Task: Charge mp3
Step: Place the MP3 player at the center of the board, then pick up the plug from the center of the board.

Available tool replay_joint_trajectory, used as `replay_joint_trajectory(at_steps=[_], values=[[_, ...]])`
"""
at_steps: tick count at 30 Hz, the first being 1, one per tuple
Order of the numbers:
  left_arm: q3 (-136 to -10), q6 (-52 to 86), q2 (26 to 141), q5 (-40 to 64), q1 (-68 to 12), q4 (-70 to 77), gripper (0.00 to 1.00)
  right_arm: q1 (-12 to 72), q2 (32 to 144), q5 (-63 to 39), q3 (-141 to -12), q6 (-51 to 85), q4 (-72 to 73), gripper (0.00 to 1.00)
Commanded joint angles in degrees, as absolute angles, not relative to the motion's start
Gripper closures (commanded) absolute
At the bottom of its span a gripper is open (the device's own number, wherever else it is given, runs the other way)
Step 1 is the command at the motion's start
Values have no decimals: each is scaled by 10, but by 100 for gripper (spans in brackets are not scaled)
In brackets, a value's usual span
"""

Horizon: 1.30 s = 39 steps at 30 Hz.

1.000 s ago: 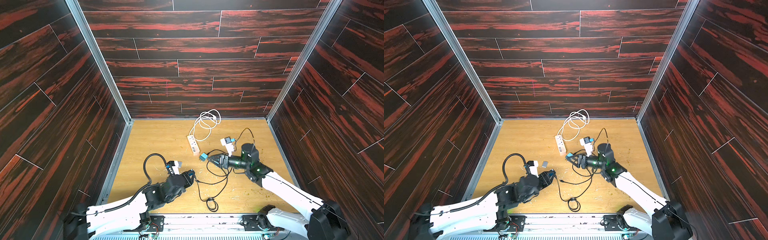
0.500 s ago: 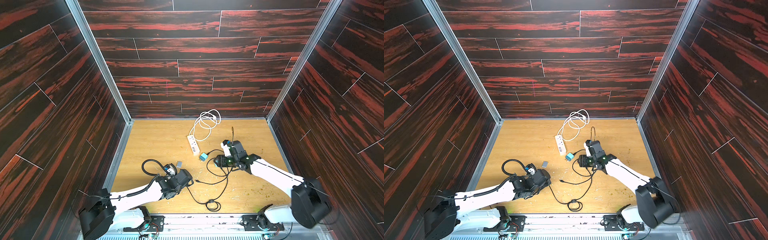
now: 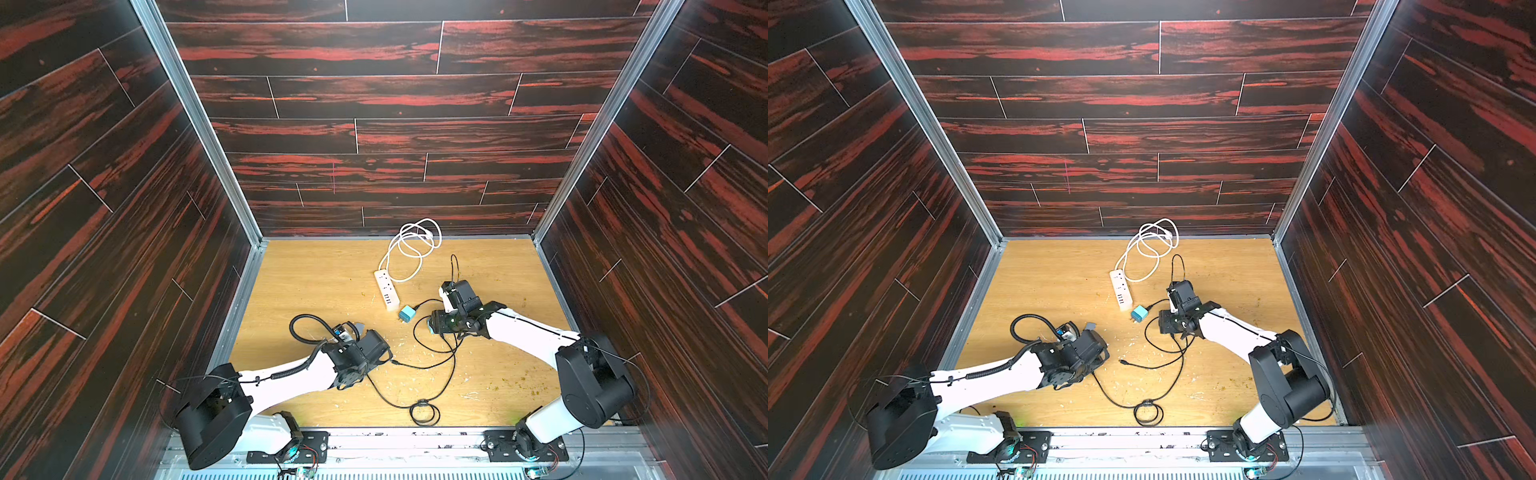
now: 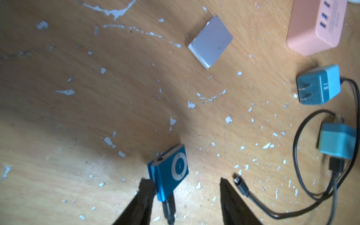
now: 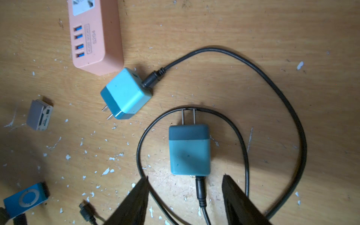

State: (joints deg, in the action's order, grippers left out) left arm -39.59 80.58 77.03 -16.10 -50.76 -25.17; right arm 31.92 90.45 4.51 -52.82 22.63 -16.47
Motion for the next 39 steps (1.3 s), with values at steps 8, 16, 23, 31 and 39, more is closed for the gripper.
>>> replay_joint_trajectory(at_steps=[8, 16, 23, 31, 39], values=[[-444, 774, 772, -157, -490, -303, 26, 349, 965, 93, -545, 213, -168, 37], [-480, 732, 696, -232, -474, -389, 12, 357, 989, 127, -559, 208, -168, 40], [-492, 713, 685, -229, -470, -359, 9, 361, 1018, 155, -576, 201, -173, 46], [-495, 703, 698, -208, -469, -306, 8, 365, 1029, 150, -579, 198, -175, 51], [-491, 694, 703, -194, -467, -242, 2, 367, 1002, 122, -572, 188, -162, 74]])
